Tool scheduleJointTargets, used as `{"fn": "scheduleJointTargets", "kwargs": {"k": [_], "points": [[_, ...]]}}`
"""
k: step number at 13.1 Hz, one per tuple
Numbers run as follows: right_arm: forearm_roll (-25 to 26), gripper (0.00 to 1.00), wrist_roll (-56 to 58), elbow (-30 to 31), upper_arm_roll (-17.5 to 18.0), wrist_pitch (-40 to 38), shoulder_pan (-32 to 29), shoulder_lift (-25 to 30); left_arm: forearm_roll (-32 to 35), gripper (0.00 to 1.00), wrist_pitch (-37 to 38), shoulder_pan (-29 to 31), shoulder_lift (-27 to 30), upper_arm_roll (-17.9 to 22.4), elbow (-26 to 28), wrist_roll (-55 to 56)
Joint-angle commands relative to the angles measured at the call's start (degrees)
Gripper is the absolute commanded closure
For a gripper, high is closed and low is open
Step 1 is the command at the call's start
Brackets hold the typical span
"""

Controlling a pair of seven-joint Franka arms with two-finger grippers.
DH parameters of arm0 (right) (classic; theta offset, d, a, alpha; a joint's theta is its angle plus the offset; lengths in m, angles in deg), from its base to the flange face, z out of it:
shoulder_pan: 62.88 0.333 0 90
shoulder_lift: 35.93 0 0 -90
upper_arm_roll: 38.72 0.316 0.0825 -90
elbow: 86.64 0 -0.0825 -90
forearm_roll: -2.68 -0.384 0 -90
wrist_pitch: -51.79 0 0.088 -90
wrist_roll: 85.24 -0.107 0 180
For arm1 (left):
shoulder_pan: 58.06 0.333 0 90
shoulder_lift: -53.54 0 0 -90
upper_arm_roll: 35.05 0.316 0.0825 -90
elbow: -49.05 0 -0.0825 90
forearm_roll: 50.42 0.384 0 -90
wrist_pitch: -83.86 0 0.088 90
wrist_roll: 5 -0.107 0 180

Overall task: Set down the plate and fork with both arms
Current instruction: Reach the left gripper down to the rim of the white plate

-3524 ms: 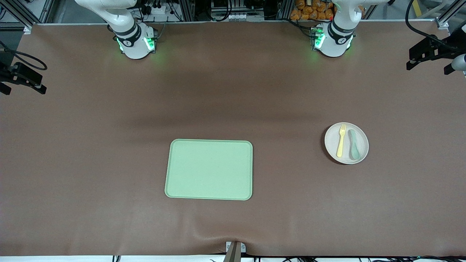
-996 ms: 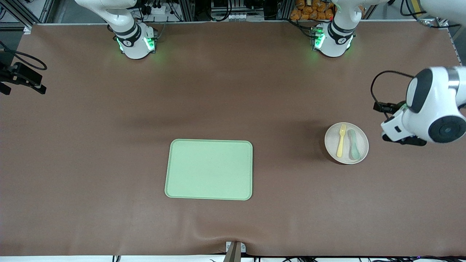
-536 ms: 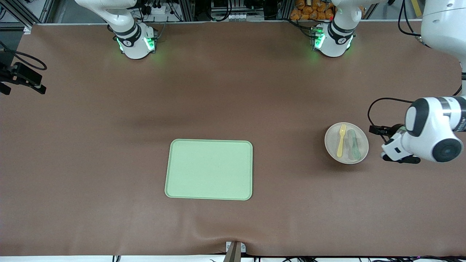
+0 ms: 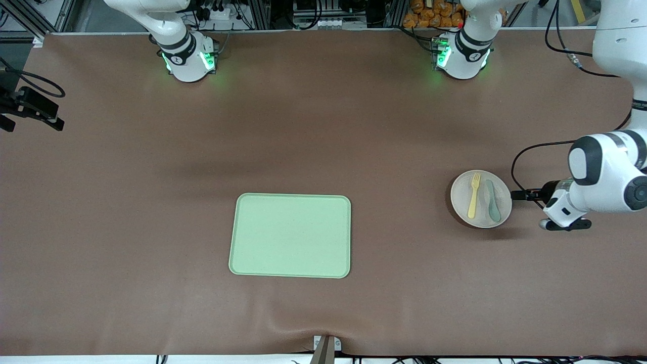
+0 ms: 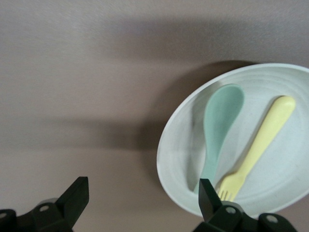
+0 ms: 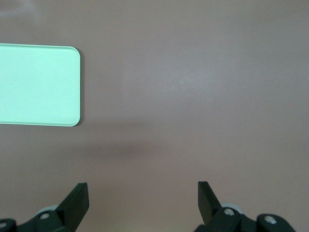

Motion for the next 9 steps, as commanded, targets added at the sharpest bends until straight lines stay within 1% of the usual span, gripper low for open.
{"fn": "scheduleJointTargets", "kwargs": {"k": [1, 9], "points": [[-0.1, 0.00, 0.3, -0.5, 0.1, -0.3, -0.2, 0.2, -1.2, 0.00, -4.0, 0.5, -1.1, -0.5, 2.1, -0.1], [-0.5, 0.00, 0.3, -0.5, 0.0, -0.3, -0.3, 0.2, -0.6, 0.00, -6.4, 0.5, -4.1, -0.4, 2.5, -1.1]]}}
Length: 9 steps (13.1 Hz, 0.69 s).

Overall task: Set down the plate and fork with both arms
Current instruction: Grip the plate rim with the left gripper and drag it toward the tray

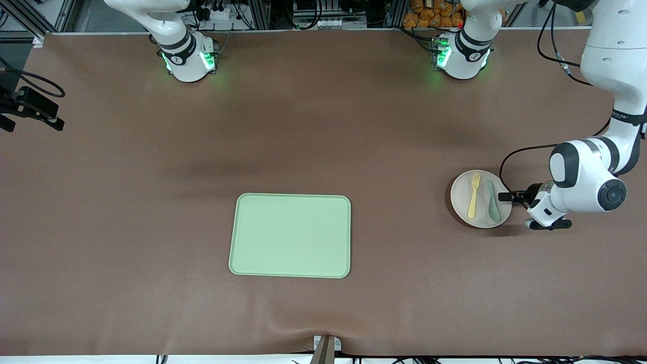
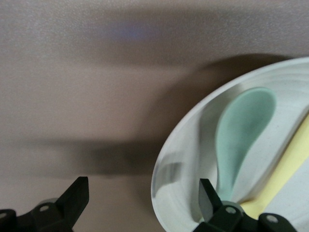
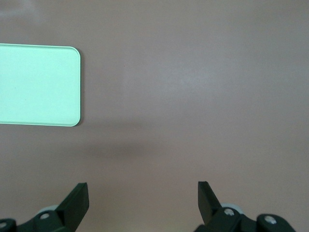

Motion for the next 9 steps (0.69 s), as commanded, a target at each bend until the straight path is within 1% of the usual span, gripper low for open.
{"fn": "scheduleJointTargets", "kwargs": {"k": [1, 2, 3, 4, 5, 7, 9], "points": [[-0.5, 0.00, 0.3, -0.5, 0.0, -0.3, -0.3, 0.2, -0.3, 0.00, -1.2, 0.4, -0.2, -0.4, 0.6, -1.1], [-0.5, 0.00, 0.3, -0.5, 0.0, -0.3, -0.3, 0.2, -0.2, 0.00, -1.2, 0.3, -0.2, -0.4, 0.6, -1.1], [-0.5, 0.00, 0.3, -0.5, 0.0, -0.3, -0.3, 0.2, -0.2, 0.02, -1.2, 0.3, -0.2, -0.4, 0.6, -1.2], [-0.5, 0.00, 0.3, -0.5, 0.0, -0.4, -0.3, 0.2, -0.1, 0.11, -1.3, 0.2, -0.3, -0.3, 0.6, -1.3], [-0.5, 0.00, 0.3, -0.5, 0.0, -0.3, -0.3, 0.2, -0.1, 0.15, -1.2, 0.2, -0.3, -0.4, 0.6, -1.6], [-0.5, 0.00, 0.3, -0.5, 0.0, -0.4, -0.2, 0.2, -0.1, 0.18, -1.2, 0.2, -0.3, -0.3, 0.7, -2.1], [-0.5, 0.00, 0.3, -0.5, 0.0, -0.3, -0.3, 0.2, -0.1, 0.30, -1.2, 0.2, -0.3, -0.3, 0.7, -2.8]]}}
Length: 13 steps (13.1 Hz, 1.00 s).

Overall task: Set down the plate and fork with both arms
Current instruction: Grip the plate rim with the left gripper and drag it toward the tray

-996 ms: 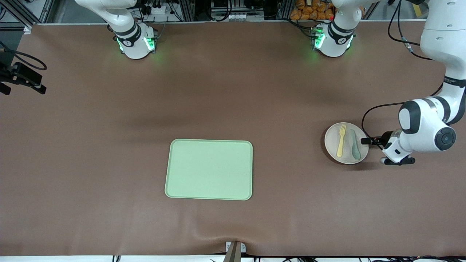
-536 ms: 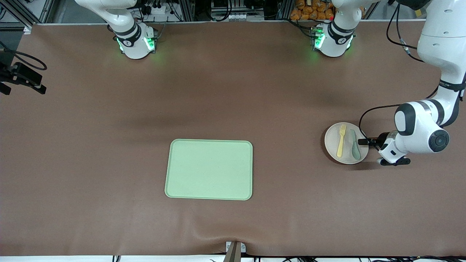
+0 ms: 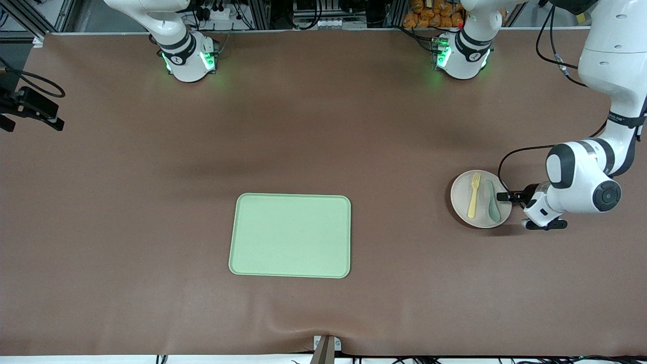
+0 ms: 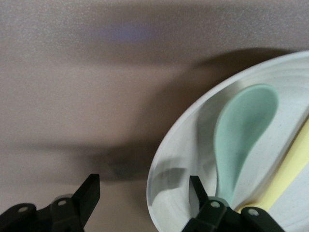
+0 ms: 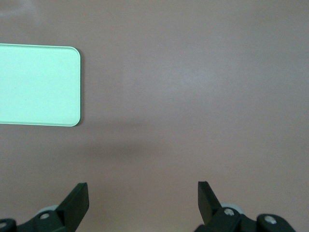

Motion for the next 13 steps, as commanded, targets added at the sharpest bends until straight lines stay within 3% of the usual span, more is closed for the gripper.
{"fn": "scheduleJointTargets", "kwargs": {"k": [1, 4, 7, 8, 13], "points": [[-0.5, 0.00, 0.3, -0.5, 0.0, -0.4, -0.3, 0.2, -0.1, 0.35, -0.9, 0.2, 0.1, -0.1, 0.5, -1.5], [-0.5, 0.00, 0.3, -0.5, 0.0, -0.5, -0.3, 0.2, -0.1, 0.54, -1.0, 0.1, 0.1, -0.1, 0.5, -1.5], [-0.5, 0.00, 0.3, -0.5, 0.0, -0.3, -0.3, 0.2, -0.1, 0.92, -0.9, -0.1, 0.1, -0.2, 0.4, -1.6], [-0.5, 0.00, 0.3, -0.5, 0.0, -0.3, -0.2, 0.2, 0.0, 1.00, -1.0, -0.3, 0.1, -0.2, 0.4, -2.4], [-0.5, 0.00, 0.2, -0.4, 0.0, -0.4, -0.2, 0.2, 0.0, 1.00, -0.5, -0.4, 1.2, -0.6, 0.2, -2.8]]}}
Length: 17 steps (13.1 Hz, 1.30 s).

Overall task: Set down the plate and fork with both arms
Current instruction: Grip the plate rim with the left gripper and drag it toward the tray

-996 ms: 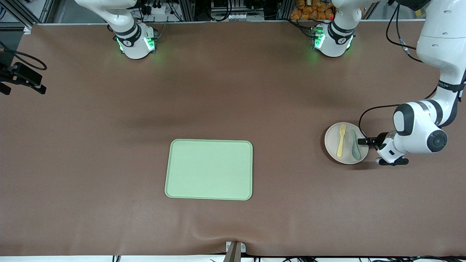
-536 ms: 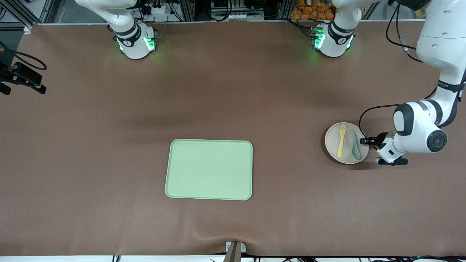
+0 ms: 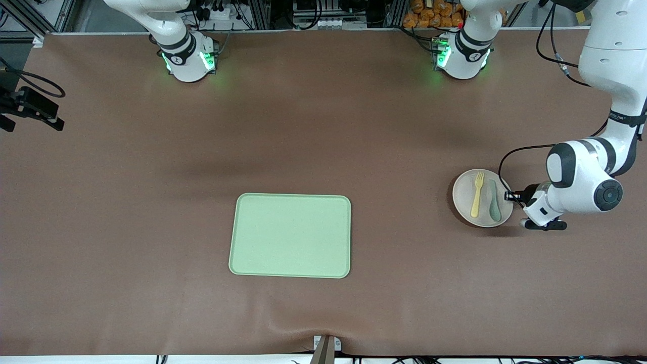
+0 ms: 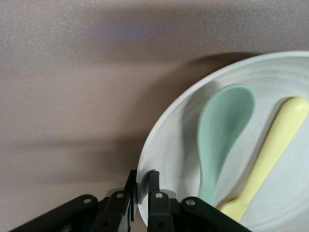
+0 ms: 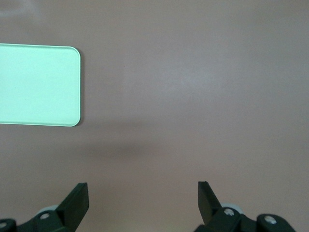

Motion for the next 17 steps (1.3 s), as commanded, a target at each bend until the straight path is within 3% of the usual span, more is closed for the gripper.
{"fn": "scheduleJointTargets", "kwargs": {"k": [1, 6, 11, 13, 17], "points": [[-0.5, 0.00, 0.3, -0.4, -0.1, -0.4, -0.5, 0.1, 0.0, 1.00, -0.4, -0.2, 1.4, -0.7, 0.4, -0.2], [-0.5, 0.00, 0.2, -0.4, -0.1, -0.3, -0.2, 0.1, -1.9, 1.00, 3.6, 0.2, 7.0, -5.4, -0.2, 1.9], [-0.8, 0.00, 0.2, -0.5, -0.1, -0.3, -0.5, 0.1, -11.0, 1.00, 5.9, -0.7, 7.4, -15.4, -6.0, 16.9], [-0.9, 0.00, 0.2, -0.4, -0.1, -0.3, -0.6, 0.1, -11.1, 1.00, 5.9, -3.9, 5.2, -18.8, -9.3, 28.2], [-0.9, 0.00, 0.2, -0.4, -0.1, -0.3, -0.4, 0.1, -11.6, 1.00, 5.0, -14.4, -4.6, -18.8, -19.8, 42.6]]}}
